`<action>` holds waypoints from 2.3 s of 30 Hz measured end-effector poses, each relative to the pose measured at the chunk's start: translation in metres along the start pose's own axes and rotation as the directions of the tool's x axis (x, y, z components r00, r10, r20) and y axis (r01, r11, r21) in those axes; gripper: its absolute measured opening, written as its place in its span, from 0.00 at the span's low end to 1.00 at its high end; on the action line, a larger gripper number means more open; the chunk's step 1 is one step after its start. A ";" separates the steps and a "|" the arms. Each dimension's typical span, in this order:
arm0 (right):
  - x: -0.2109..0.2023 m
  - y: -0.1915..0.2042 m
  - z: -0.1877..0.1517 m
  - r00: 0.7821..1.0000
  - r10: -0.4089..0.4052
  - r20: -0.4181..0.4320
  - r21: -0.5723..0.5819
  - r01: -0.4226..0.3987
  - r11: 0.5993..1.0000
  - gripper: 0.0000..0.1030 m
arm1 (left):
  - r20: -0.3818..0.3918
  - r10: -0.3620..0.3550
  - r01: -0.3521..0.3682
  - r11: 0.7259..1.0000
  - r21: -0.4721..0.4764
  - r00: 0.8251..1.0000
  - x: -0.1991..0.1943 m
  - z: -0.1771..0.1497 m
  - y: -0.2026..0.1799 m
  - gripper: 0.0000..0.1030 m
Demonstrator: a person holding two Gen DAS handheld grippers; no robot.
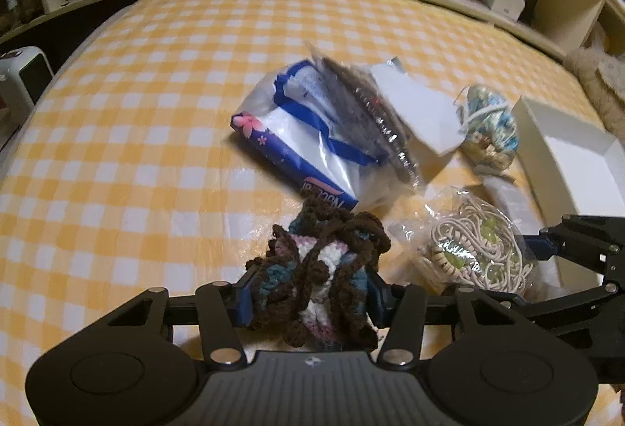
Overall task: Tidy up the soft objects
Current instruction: 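Grasp the crocheted yarn pouch with the left tool while the right tool grasps the bagged beaded cord, then carry both items into the white box and open both tools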
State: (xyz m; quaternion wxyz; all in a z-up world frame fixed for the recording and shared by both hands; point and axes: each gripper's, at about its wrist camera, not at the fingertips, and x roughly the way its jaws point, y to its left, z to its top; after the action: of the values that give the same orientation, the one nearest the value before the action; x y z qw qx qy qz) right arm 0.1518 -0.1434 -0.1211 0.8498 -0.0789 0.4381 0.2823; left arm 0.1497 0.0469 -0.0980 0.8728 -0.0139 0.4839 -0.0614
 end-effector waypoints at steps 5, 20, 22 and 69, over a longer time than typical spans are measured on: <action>-0.026 0.002 0.001 0.998 -0.013 0.059 0.026 0.012 1.000 0.60 | 0.068 -0.021 0.024 0.999 -0.046 0.997 -0.021 -0.002 0.000 0.51; -0.135 -0.031 0.000 0.943 -0.137 0.304 0.180 0.084 0.980 0.60 | 0.343 -0.070 0.108 0.990 -0.093 0.937 -0.100 0.001 -0.025 0.51; -0.146 -0.040 0.001 0.931 -0.167 0.325 0.194 0.107 0.975 0.60 | 0.365 -0.079 0.112 0.991 -0.072 0.928 -0.105 0.008 -0.034 0.51; -0.115 -0.319 -0.075 0.836 -0.544 0.070 0.295 0.504 0.812 0.68 | 0.093 -0.538 0.539 0.842 0.019 0.838 0.118 0.111 -0.343 0.60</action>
State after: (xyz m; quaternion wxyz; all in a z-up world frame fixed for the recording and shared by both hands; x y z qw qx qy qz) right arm 0.2220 -0.4834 -0.1114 0.9280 -0.0612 0.3671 -0.0192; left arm 0.2736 -0.3114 -0.1099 0.8422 -0.1557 0.4191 -0.3014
